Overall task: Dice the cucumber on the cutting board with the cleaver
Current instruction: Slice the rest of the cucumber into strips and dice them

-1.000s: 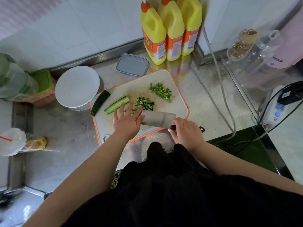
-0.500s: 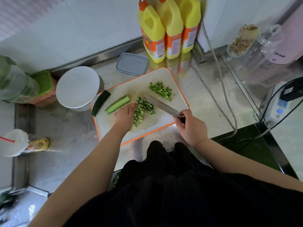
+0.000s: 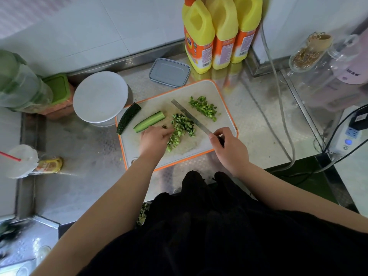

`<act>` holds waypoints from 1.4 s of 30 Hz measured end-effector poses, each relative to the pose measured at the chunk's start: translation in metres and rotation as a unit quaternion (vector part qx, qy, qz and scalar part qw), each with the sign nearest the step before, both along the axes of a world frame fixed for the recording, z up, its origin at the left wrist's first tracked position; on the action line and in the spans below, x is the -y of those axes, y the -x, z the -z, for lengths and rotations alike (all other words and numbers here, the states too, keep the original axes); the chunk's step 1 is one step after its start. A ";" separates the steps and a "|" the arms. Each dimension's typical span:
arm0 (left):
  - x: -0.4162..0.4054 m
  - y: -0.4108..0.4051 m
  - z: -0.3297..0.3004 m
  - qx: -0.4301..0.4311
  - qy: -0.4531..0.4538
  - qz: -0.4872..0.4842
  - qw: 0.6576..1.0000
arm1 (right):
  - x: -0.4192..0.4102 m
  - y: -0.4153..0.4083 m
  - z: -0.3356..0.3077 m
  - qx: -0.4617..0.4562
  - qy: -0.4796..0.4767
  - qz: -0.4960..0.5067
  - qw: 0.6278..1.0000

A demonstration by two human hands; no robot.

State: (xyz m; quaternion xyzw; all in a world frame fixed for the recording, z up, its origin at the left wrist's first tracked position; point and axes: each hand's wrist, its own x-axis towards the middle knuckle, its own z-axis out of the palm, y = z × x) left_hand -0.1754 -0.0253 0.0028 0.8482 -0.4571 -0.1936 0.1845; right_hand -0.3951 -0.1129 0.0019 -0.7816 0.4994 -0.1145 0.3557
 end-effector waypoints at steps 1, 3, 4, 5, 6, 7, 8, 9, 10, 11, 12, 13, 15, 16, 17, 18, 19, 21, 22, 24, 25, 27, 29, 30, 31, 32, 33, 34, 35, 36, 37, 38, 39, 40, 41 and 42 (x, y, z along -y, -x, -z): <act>-0.001 0.000 0.000 -0.005 0.000 -0.022 1.000 | -0.001 -0.001 0.000 0.000 -0.006 -0.003 1.000; -0.002 0.000 -0.001 -0.007 -0.006 -0.055 0.998 | -0.001 -0.003 -0.002 0.001 -0.027 -0.008 1.000; -0.001 0.001 -0.002 -0.009 -0.015 -0.060 0.998 | -0.001 -0.005 -0.003 0.000 -0.042 -0.010 0.999; -0.001 0.002 -0.004 -0.011 -0.025 -0.061 0.998 | -0.001 -0.006 -0.004 -0.005 -0.059 -0.011 0.998; 0.000 0.002 -0.005 -0.012 -0.036 -0.060 0.997 | -0.001 -0.007 -0.004 -0.013 -0.074 -0.011 0.997; 0.000 0.001 -0.005 -0.014 -0.044 -0.056 0.997 | 0.000 -0.009 -0.005 -0.022 -0.085 -0.010 0.996; -0.001 -0.001 -0.003 -0.012 -0.048 -0.051 0.998 | 0.000 -0.011 -0.005 -0.029 -0.092 -0.008 0.995; -0.002 -0.004 -0.001 -0.011 -0.048 -0.043 0.998 | 0.001 -0.013 -0.005 -0.036 -0.096 -0.006 0.995; -0.005 -0.005 0.002 -0.013 -0.045 -0.033 0.998 | 0.002 -0.015 -0.006 -0.044 -0.098 -0.004 0.994; -0.007 -0.006 0.004 -0.019 -0.043 -0.024 0.999 | 0.004 -0.017 -0.005 -0.052 -0.097 -0.004 0.994; -0.010 -0.006 0.005 -0.028 -0.044 -0.019 0.998 | 0.005 -0.019 -0.006 -0.061 -0.097 -0.005 0.993; -0.012 -0.007 0.007 -0.033 -0.049 -0.014 0.998 | 0.006 -0.021 -0.006 -0.068 -0.096 -0.006 0.993; -0.017 -0.009 0.011 -0.041 -0.054 -0.007 0.998 | 0.008 -0.025 -0.006 -0.077 -0.094 -0.010 0.993; -0.019 -0.011 0.013 -0.043 -0.056 -0.007 0.997 | 0.008 -0.027 -0.007 -0.078 -0.092 -0.011 0.993; -0.022 -0.013 0.015 -0.043 -0.051 -0.011 0.998 | 0.008 -0.030 -0.007 -0.076 -0.089 -0.011 0.993; -0.023 -0.015 0.016 -0.042 -0.041 -0.019 0.998 | 0.007 -0.032 -0.007 -0.072 -0.085 -0.010 0.994; -0.025 -0.016 0.016 -0.039 -0.021 -0.027 0.999 | 0.007 -0.035 -0.007 -0.067 -0.084 -0.010 0.994; -0.026 -0.016 0.015 -0.033 0.024 -0.041 0.998 | 0.005 -0.039 -0.007 -0.060 -0.083 -0.013 0.995; -0.026 -0.015 0.013 -0.032 0.043 -0.045 0.998 | 0.005 -0.040 -0.007 -0.060 -0.083 -0.015 0.995; -0.027 -0.016 0.011 -0.044 0.065 -0.058 0.995 | 0.005 -0.041 -0.007 -0.070 -0.080 -0.027 0.994; -0.029 -0.017 0.009 -0.057 0.076 -0.074 0.993 | 0.005 -0.042 -0.007 -0.078 -0.082 -0.039 0.993; -0.036 -0.019 0.006 -0.084 0.103 -0.122 0.984 | 0.006 -0.043 -0.006 -0.104 -0.097 -0.076 0.987; -0.043 -0.020 0.003 -0.096 0.140 -0.179 0.969 | 0.005 -0.044 -0.004 -0.138 -0.098 -0.122 0.978; -0.046 -0.021 0.002 -0.103 0.155 -0.207 0.960 | 0.004 -0.045 -0.002 -0.151 -0.093 -0.142 0.974; -0.049 -0.022 0.001 -0.110 0.166 -0.231 0.952 | 0.002 -0.047 -0.001 -0.160 -0.088 -0.161 0.970; -0.051 -0.023 0.000 -0.117 0.173 -0.246 0.947 | 0.000 -0.050 0.000 -0.165 -0.083 -0.182 0.966; -0.052 -0.025 0.000 -0.120 0.181 -0.254 0.943 | -0.002 -0.053 0.000 -0.172 -0.078 -0.203 0.961; -0.053 -0.026 -0.001 -0.116 0.193 -0.257 0.940 | -0.005 -0.056 0.000 -0.180 -0.072 -0.224 0.955; -0.054 -0.027 -0.001 -0.106 0.208 -0.260 0.937 | -0.008 -0.059 -0.001 -0.188 -0.067 -0.241 0.950; -0.054 -0.027 -0.002 -0.094 0.223 -0.264 0.934 | -0.011 -0.062 0.000 -0.194 -0.063 -0.255 0.945; -0.054 -0.028 -0.002 -0.084 0.235 -0.268 0.931 | -0.015 -0.064 0.000 -0.200 -0.060 -0.268 0.940; -0.054 -0.029 -0.002 -0.077 0.242 -0.271 0.928 | -0.018 -0.066 0.002 -0.206 -0.060 -0.279 0.936; -0.054 -0.029 -0.001 -0.073 0.244 -0.272 0.928 | -0.021 -0.068 0.004 -0.212 -0.059 -0.286 0.933; -0.053 -0.029 0.000 -0.072 0.243 -0.270 0.929 | -0.023 -0.069 0.006 -0.215 -0.060 -0.286 0.932; -0.053 -0.029 0.001 -0.069 0.243 -0.267 0.930 | -0.023 -0.070 0.007 -0.216 -0.063 -0.279 0.934; -0.053 -0.029 0.002 -0.066 0.243 -0.265 0.931 | -0.023 -0.070 0.008 -0.213 -0.066 -0.265 0.938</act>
